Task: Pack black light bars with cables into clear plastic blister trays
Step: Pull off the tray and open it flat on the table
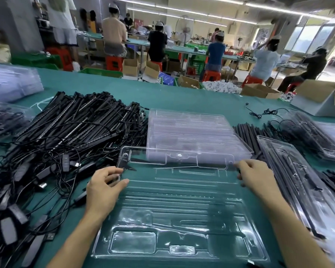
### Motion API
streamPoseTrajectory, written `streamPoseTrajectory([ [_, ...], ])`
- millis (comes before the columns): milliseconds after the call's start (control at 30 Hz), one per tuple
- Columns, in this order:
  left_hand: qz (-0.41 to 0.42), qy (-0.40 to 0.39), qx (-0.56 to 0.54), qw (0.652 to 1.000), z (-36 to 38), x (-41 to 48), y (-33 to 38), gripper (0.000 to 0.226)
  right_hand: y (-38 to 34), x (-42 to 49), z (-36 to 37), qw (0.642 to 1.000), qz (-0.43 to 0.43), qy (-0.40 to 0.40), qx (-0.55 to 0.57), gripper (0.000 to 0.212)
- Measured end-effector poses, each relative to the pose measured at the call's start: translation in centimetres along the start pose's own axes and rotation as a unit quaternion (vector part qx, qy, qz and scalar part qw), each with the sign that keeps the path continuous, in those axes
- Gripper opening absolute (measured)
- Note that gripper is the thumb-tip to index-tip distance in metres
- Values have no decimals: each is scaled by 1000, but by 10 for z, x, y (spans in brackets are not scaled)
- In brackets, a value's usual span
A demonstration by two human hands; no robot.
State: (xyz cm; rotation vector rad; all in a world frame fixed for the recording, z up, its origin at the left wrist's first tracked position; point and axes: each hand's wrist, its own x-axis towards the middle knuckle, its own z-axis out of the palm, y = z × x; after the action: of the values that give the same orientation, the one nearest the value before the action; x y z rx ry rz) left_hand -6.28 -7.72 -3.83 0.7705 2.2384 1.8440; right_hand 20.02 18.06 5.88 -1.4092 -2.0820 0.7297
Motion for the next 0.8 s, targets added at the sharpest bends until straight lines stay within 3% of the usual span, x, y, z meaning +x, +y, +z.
streamPoseTrajectory([
  [100, -14, 4, -18, 1000, -1, 1, -3, 35, -41, -55, 4, 985, -62, -69, 145, 30],
  [167, -31, 7, -37, 999, -1, 1, -5, 34, -63, -87, 17, 969, -126, -151, 147, 31],
  [267, -48, 16, -41, 998, -1, 1, -8, 33, -81, -116, 50, 943, -258, -212, -10, 19],
  [400, -63, 21, -47, 997, -1, 2, -9, 31, -98, -129, 103, 877, -390, -175, -219, 26],
  [533, -66, 25, -56, 996, 0, 3, -12, 26, -108, -134, 139, 859, -408, -205, -230, 26],
  [800, -54, 25, -59, 996, -1, 3, -17, 23, -87, -122, 151, 881, -395, -173, -196, 26],
])
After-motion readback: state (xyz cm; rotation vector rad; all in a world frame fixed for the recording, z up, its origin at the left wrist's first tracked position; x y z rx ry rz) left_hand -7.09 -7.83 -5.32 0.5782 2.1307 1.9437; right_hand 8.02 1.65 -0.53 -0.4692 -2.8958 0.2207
